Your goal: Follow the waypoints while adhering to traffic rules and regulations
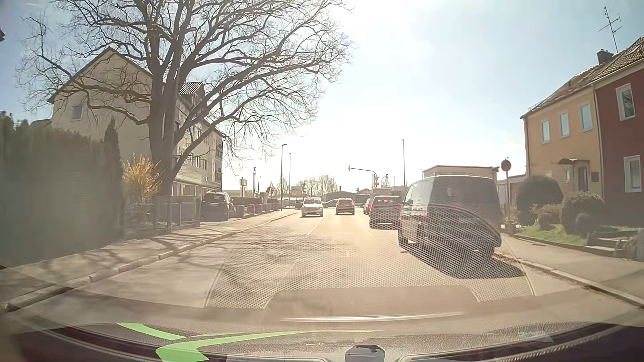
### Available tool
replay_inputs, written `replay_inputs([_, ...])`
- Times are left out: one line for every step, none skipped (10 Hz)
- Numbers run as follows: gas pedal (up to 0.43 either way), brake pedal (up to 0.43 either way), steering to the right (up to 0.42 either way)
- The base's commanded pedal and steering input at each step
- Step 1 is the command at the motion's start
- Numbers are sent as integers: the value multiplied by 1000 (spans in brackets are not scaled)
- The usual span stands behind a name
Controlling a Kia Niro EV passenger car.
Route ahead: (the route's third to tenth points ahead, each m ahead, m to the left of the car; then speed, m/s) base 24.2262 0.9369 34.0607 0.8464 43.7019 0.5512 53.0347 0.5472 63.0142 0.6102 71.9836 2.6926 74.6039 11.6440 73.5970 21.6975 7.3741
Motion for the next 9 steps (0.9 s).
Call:
replay_inputs([0, 195, 3])
replay_inputs([0, 177, 4])
replay_inputs([0, 207, 3])
replay_inputs([0, 207, 3])
replay_inputs([0, 207, 3])
replay_inputs([0, 207, 3])
replay_inputs([0, 213, 3])
replay_inputs([0, 213, 3])
replay_inputs([0, 213, 3])
